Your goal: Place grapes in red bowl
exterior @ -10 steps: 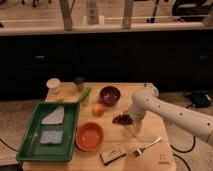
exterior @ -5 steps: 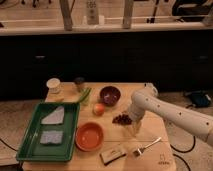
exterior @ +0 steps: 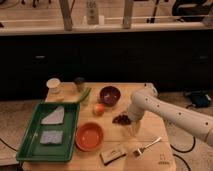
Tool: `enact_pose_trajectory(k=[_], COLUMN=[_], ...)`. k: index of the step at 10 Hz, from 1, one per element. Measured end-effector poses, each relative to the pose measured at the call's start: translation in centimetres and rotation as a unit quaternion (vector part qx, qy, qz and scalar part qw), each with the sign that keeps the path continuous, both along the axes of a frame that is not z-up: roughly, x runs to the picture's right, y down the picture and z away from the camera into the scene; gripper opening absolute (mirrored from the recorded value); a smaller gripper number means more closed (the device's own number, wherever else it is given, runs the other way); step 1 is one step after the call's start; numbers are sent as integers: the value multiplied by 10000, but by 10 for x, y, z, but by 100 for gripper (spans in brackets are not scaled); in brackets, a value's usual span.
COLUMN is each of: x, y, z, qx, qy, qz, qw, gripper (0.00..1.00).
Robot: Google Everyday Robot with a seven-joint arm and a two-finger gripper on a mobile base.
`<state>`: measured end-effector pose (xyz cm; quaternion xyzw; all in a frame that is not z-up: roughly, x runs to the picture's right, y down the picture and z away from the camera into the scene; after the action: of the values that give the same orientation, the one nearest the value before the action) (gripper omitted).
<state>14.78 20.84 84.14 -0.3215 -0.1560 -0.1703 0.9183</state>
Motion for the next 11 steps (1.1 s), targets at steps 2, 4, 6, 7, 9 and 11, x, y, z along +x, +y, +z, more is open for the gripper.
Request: enact_pose_trajectory(k=[2,4,6,7,9,11], x=[-2,-4,-6,-5,-5,-5], y=[1,1,1,1,1,2], z=[0,0,0,-1,-2,-3], qx=[-14,-23,-55,-70,-93,-116], qy=[-47,-85,-119,-132,-157,-176], qz=[-3,-6,-17,-22,-44,-60], qw=[10000,10000,9999,9999,9998,9998], gripper=[78,74,71,65,43,23])
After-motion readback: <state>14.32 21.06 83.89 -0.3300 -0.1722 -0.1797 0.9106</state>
